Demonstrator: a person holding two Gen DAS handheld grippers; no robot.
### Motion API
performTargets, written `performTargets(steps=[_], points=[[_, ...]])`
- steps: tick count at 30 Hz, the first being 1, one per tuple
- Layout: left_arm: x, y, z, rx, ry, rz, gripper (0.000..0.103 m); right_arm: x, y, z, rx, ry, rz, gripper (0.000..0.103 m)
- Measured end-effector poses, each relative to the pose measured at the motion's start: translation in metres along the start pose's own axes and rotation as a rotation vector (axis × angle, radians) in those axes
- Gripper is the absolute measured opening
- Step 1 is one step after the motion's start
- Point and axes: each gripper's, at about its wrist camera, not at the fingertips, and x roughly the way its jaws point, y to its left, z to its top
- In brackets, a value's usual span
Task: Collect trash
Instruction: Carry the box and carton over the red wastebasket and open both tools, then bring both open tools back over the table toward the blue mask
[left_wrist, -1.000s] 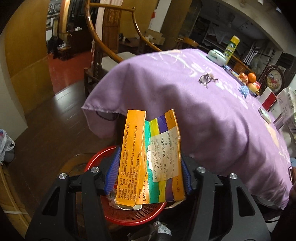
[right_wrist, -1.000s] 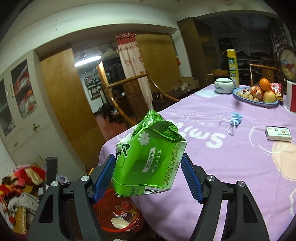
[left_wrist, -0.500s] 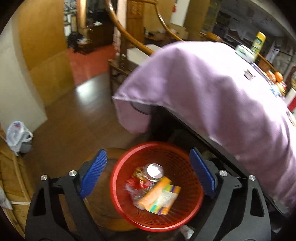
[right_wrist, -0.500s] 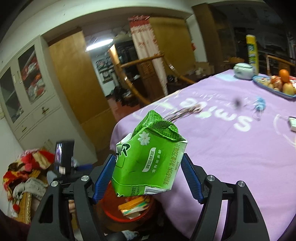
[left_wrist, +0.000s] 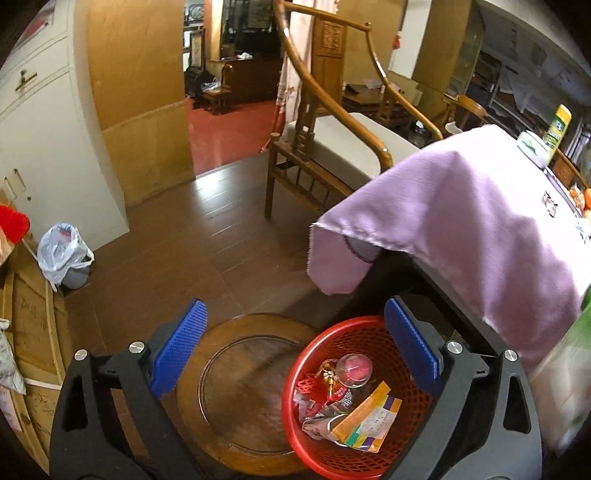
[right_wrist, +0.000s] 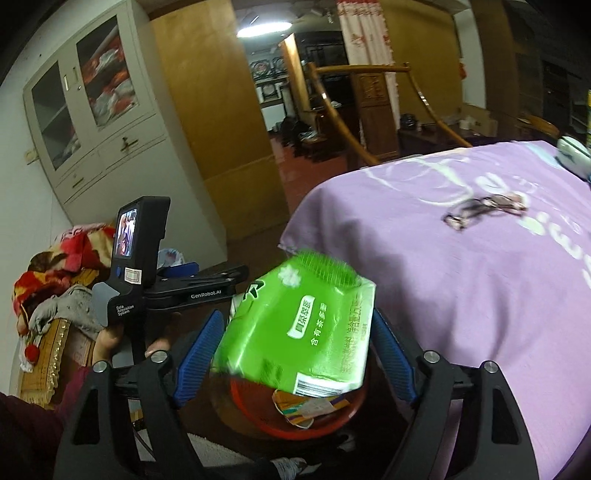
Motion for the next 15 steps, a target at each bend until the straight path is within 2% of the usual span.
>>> performTargets(steps=[4,8,15], points=[[0.006,0.005,0.001,-0.012,0.012,0.002,0.093,0.003,-0.003,0.006,0.013,-0.001,0.015,0.08],[0.007,0.002,0.001,-0.008,0.021,-0.009,0.093,-0.005,-0.016,0.007,0.059,-0.024,-0.008,0.08],[-0.015,-0.021,0.004,0.04,-0.005,-0.041,0.093,-0.04,-0.045,-0.001,0.131,-0.097,-0.061,0.08]])
